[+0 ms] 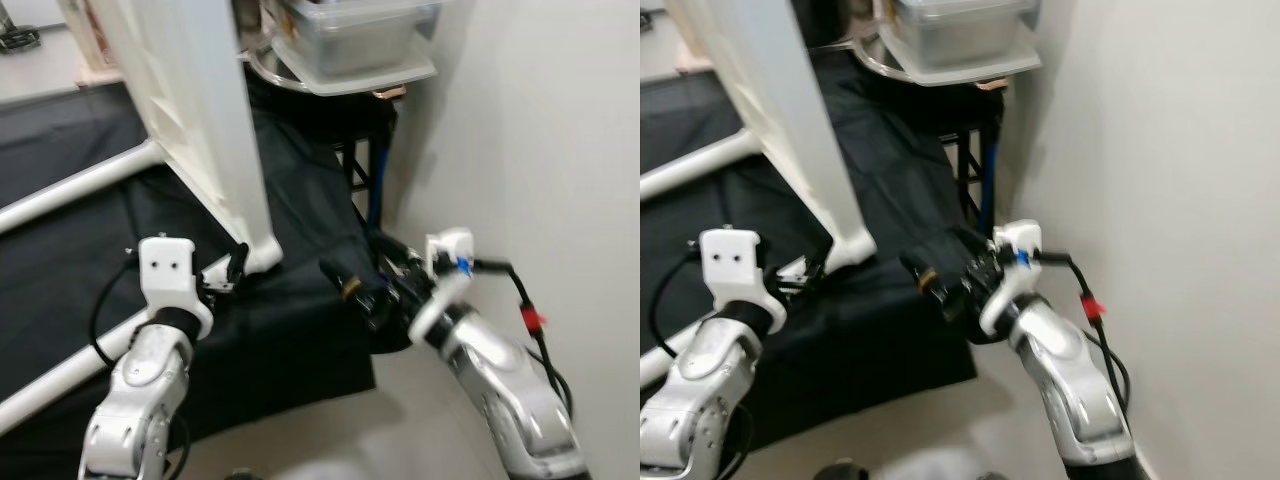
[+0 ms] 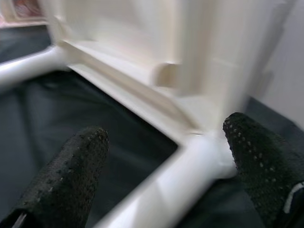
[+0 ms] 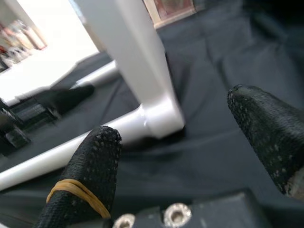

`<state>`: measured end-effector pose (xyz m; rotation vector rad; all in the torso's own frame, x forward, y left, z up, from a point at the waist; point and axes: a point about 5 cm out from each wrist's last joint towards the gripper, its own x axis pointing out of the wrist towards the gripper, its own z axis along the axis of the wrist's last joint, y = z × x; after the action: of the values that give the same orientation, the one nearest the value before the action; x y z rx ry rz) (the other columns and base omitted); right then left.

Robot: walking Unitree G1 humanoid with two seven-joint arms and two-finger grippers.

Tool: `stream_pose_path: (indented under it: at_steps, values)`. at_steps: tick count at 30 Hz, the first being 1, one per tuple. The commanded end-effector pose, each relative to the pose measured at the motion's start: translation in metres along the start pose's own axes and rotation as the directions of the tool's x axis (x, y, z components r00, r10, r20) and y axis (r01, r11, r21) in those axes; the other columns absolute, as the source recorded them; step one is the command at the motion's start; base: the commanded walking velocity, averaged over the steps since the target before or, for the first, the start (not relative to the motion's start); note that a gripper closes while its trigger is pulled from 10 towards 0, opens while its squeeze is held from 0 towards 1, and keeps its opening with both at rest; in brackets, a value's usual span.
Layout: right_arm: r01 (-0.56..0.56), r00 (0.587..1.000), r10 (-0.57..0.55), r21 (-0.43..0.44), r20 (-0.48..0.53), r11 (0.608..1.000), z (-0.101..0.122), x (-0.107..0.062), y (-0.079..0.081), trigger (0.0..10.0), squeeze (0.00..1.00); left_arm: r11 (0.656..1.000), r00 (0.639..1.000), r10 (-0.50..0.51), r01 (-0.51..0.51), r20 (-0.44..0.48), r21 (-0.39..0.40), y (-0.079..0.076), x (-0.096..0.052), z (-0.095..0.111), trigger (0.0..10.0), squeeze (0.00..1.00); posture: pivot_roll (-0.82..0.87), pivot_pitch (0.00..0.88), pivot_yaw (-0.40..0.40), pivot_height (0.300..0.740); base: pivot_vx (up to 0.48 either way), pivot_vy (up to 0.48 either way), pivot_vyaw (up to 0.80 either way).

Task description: Building children table

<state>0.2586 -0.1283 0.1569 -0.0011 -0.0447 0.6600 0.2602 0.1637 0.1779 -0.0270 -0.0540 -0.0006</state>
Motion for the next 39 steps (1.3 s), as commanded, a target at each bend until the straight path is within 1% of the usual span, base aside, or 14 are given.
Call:
stream_pose_path:
  at_steps: [1,4,7,14,20,21,22,25,27,28,29,31,33,39]
  values:
    - [-0.01,1.0,0.01,-0.021,0.009,1.0,-0.001,0.001,0.002,10.0,0.0,1.0,1.0,0.006,-0.006,-0.012,0.011,0.001,0.004,-0.005,10.0,0.0,-0.04,0.062,-0.027,0.74,0.0,0.48,0.0]
    - [-0.004,1.0,0.004,-0.004,-0.002,1.0,-0.004,-0.001,0.001,10.0,0.0,1.0,1.0,0.004,-0.004,-0.002,0.015,0.001,0.007,-0.004,10.0,0.0,-0.04,0.052,-0.022,0.74,0.0,0.48,0.31]
    - [0.044,0.999,-0.044,-0.003,-0.012,0.999,-0.004,-0.004,-0.006,10.0,0.0,1.0,1.0,0.01,-0.01,0.023,0.013,0.002,0.011,-0.003,10.0,0.0,-0.04,0.039,-0.019,0.74,0.0,0.48,0.79]
    - [0.021,0.999,-0.023,-0.044,-0.038,0.999,0.003,-0.009,-0.015,10.0,0.0,0.999,0.997,-0.041,0.04,0.066,0.018,-0.004,0.01,-0.002,10.0,0.0,-0.04,0.025,-0.017,0.74,0.0,0.0,0.79]
    - [0.027,1.0,-0.028,-0.062,-0.008,0.998,0.01,-0.015,-0.024,10.0,0.0,0.997,0.993,-0.082,0.082,0.083,0.0,-0.008,0.008,-0.005,10.0,0.0,-0.04,0.029,-0.016,0.74,0.0,0.0,0.68]
    - [0.066,0.998,-0.066,-0.057,0.007,0.996,0.013,-0.018,-0.032,10.0,0.0,0.993,0.989,-0.117,0.118,0.095,-0.004,-0.011,0.006,-0.004,10.0,0.0,-0.05,0.032,-0.013,0.74,0.0,0.0,0.0]
    - [0.138,0.99,-0.138,-0.091,0.008,0.986,0.018,-0.026,-0.047,10.0,0.0,0.983,0.978,-0.181,0.182,0.103,0.001,-0.018,0.003,-0.005,10.0,0.0,-0.05,0.035,-0.013,0.74,0.0,0.0,0.0]
    - [0.152,0.988,-0.153,-0.101,0.006,0.983,0.018,-0.028,-0.05,10.0,0.0,0.981,0.976,-0.193,0.193,0.104,0.003,-0.019,0.002,-0.005,10.0,0.0,-0.05,0.035,-0.013,0.74,0.0,0.0,0.0]
    - [0.268,0.963,-0.27,-0.133,0.002,0.954,0.02,-0.038,-0.065,10.0,0.0,0.971,0.966,-0.237,0.239,0.106,-0.003,-0.024,0.0,-0.006,10.0,0.0,-0.06,0.043,-0.016,0.74,0.0,0.0,0.0]
    - [0.268,0.963,-0.27,-0.133,0.002,0.954,0.02,-0.038,-0.065,10.0,0.0,0.971,0.966,-0.237,0.239,0.106,-0.003,-0.024,0.0,-0.006,10.0,0.0,-0.06,0.043,-0.016,0.74,0.0,0.0,0.0]
    - [0.341,0.939,-0.344,-0.152,0.005,0.928,0.021,-0.045,-0.073,10.0,0.0,0.964,0.96,-0.261,0.264,0.104,-0.016,-0.027,-0.001,-0.006,10.0,0.0,-0.06,0.048,-0.017,0.74,0.0,0.0,0.0]
    - [0.341,0.939,-0.344,-0.152,0.005,0.928,0.021,-0.045,-0.073,10.0,0.0,0.964,0.96,-0.261,0.264,0.104,-0.016,-0.027,-0.001,-0.006,10.0,0.0,-0.06,0.048,-0.017,0.74,0.0,0.0,0.0]
    - [0.404,0.913,-0.409,-0.144,-0.006,0.903,0.019,-0.057,-0.074,10.0,0.0,0.946,0.942,-0.317,0.322,0.109,-0.029,-0.033,-0.005,-0.007,10.0,0.0,-0.07,0.057,-0.019,0.74,0.0,-0.48,0.0]
    - [0.352,0.931,-0.36,-0.119,-0.055,0.928,0.009,-0.061,-0.057,10.0,0.0,0.934,0.93,-0.347,0.354,0.12,-0.044,-0.038,-0.006,-0.006,10.0,0.0,-0.08,0.067,-0.019,0.74,0.0,-0.476,0.0]
